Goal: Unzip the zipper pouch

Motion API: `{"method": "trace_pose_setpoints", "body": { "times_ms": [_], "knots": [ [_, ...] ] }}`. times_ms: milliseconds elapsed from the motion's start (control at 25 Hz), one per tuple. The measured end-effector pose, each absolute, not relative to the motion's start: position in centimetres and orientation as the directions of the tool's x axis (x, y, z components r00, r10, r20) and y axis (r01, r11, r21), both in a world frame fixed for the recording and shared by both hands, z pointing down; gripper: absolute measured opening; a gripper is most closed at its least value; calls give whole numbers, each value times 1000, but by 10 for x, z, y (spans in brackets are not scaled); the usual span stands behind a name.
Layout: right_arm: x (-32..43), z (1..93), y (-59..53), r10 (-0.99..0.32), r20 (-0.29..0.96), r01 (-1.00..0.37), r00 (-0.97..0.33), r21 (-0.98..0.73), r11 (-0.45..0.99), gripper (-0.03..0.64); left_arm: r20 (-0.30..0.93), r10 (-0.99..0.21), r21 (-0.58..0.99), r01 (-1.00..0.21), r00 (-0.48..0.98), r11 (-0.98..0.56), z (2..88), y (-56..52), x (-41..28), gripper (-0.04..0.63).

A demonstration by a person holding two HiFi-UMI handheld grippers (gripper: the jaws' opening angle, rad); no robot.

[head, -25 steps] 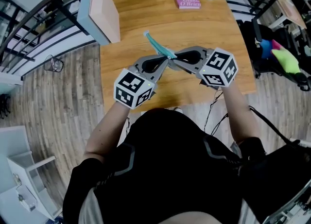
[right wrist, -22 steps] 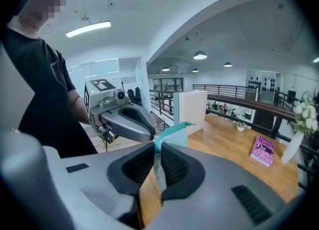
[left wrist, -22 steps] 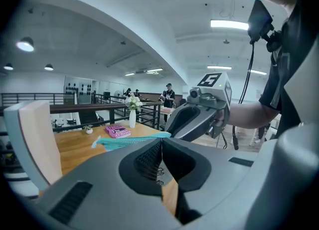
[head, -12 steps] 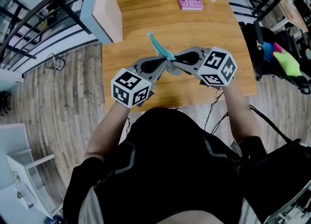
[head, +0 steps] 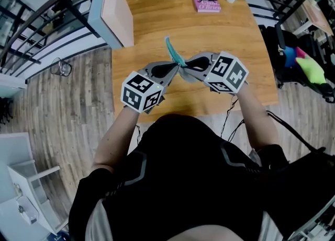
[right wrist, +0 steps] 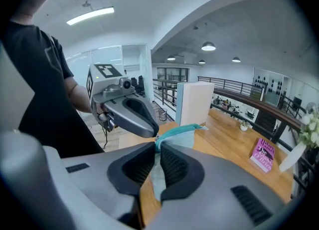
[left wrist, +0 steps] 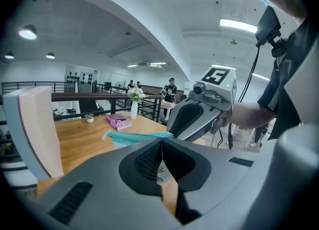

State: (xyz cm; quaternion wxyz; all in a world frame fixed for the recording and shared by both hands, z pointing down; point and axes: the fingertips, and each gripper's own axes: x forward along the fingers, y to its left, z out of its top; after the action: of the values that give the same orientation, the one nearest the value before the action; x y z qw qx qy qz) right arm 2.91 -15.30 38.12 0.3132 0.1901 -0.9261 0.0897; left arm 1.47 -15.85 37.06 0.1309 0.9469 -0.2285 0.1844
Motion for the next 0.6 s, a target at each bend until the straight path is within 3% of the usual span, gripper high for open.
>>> {"method": "trace_pose_setpoints", "body": {
  "times_ms": [120,240,480,600],
  "knots": [
    [30,386,-150,-276,634,-390,-723,-43,920,44,423,-358,191,-468,833,-863,375,-157,17,31],
    [32,389,-145,-226,628,-367,-744,-103,924,43,431,-409,183,-522,804,-833,379,-173,4,28],
    [46,390,-154,-270,594,-419,-758,-126,899,44,459,-442,81,-532,770,-843,364,-192,-20,29],
    [45,391,-154,-276,582,-428,-765,-139,893,44,465,-457,102,-559,758,-823,371,-196,-23,29]
  ]
}}
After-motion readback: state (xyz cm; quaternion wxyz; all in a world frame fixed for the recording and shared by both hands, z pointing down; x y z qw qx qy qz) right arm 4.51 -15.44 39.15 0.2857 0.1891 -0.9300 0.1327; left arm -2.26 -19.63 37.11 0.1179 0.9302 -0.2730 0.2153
